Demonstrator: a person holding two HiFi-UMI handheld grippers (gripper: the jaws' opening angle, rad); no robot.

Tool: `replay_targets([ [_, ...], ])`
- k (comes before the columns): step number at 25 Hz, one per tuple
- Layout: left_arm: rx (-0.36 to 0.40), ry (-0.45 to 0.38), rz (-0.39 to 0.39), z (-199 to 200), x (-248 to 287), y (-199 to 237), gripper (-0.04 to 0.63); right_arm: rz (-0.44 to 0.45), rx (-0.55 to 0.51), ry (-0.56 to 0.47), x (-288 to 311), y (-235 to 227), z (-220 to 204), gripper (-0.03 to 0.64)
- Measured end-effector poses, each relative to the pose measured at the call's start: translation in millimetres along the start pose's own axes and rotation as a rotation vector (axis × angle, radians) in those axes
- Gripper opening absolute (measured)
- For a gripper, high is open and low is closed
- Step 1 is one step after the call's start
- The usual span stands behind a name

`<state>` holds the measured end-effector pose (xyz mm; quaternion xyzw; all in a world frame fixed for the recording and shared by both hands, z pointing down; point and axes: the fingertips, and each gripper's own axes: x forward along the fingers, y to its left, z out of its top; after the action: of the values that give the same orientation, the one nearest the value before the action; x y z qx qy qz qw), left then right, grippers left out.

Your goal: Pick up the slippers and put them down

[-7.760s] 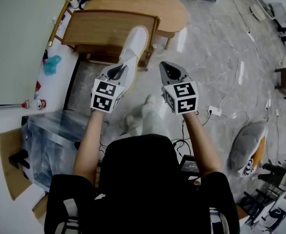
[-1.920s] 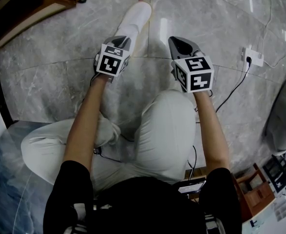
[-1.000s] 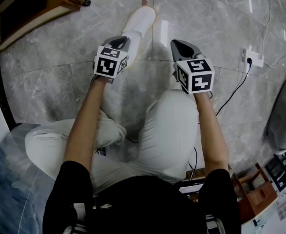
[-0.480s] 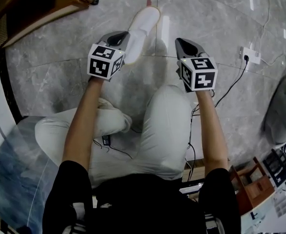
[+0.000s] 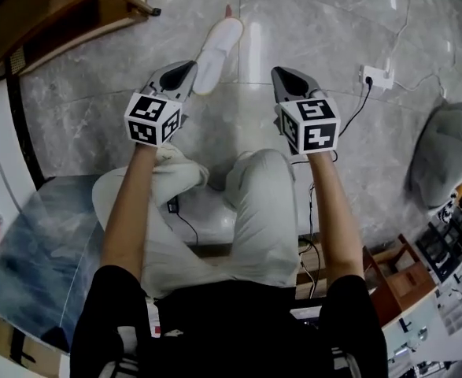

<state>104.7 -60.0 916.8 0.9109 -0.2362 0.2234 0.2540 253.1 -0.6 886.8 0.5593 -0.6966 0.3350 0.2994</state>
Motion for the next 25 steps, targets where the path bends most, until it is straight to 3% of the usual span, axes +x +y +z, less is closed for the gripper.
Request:
replay_targets([
  [6,0.029,-0.023,0.017,35,-42,-24,0.006,0.002,-0.021,0.037,-66,12,22,-0.002],
  [13,-0.079,-0.072,0.075,80,-97,-53,0.006,0.005,-0.019,0.028,-127,33,50,-0.002],
  [19,0.057,-0.013,0.092,124,-141,-104,0.006,0.019,-0.008,0.007,-192,49,80,-0.002],
  [25,0.060,-0.031,0.077,200,-180,-155,0.006,0.022,0.014,-0.026,-258,52,120,-0.002],
])
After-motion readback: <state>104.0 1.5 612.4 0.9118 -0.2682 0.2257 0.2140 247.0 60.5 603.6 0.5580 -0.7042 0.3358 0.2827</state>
